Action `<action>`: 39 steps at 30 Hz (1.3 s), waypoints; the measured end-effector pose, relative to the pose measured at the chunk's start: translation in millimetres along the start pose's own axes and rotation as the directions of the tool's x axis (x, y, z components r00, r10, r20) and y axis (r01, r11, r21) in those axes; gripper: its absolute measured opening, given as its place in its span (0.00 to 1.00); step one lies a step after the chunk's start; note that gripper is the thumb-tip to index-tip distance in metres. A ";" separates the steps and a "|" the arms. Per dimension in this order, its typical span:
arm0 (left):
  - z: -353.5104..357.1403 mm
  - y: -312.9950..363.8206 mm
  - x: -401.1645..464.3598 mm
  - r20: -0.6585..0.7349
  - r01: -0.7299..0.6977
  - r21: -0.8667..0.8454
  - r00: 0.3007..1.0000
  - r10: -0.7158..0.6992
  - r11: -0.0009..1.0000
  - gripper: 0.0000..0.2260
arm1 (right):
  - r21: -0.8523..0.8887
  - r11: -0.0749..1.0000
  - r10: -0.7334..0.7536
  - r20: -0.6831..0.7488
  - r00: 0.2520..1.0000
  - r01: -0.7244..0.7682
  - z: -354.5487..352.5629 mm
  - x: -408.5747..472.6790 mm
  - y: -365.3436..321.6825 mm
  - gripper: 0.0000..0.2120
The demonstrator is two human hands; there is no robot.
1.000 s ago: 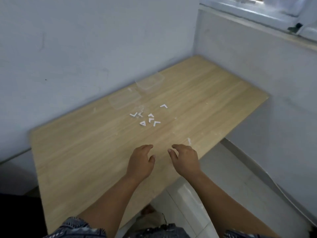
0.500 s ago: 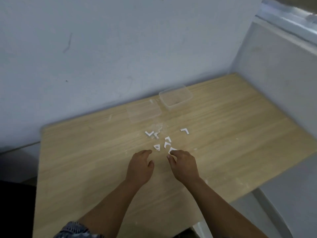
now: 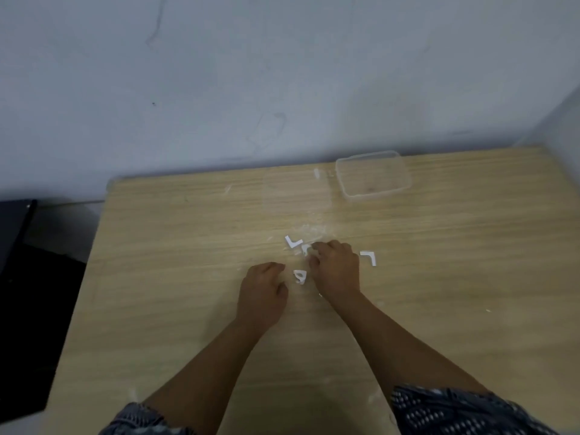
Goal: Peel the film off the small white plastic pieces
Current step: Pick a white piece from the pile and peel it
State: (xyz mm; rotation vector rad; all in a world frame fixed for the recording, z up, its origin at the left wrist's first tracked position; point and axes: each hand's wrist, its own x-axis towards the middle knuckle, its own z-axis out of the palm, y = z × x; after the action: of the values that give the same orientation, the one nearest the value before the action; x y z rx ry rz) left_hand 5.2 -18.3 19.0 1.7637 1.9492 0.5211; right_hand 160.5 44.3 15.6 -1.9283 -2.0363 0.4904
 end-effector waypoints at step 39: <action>-83.7 18.3 -67.2 -0.292 -0.250 -0.267 0.941 0.169 0.931 0.11 | 0.861 0.385 0.184 0.281 0.942 -0.333 -82.2 -103.3 -85.4 0.06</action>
State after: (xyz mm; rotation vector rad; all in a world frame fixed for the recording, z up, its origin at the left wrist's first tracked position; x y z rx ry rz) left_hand -22.2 -81.0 103.7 1.7841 1.7337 1.1191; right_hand 125.7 -59.0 129.0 -1.4550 -1.0157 1.4843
